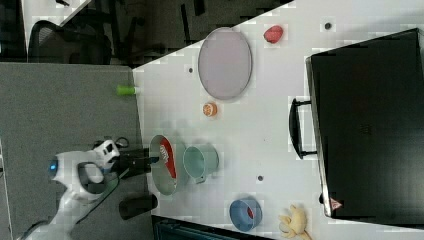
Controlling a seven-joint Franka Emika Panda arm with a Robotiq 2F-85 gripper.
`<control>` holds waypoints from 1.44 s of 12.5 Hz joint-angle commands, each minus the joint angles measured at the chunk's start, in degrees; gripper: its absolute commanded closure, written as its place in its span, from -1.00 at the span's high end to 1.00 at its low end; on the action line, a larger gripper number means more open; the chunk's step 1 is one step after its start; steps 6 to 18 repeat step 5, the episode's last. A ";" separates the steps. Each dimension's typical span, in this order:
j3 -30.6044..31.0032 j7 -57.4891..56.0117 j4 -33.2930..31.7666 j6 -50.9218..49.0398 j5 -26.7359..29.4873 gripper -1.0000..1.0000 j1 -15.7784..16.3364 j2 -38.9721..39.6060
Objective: Pick Ketchup from the table and place it in strainer.
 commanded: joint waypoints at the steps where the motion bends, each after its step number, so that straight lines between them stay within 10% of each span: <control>1: -0.92 4.16 4.90 -7.05 0.30 1.00 -7.30 -8.19; 5: -7.15 3.42 12.41 -21.30 1.37 1.00 -13.92 -13.66; 18: -7.15 3.42 12.41 -21.30 1.37 1.00 -13.92 -13.66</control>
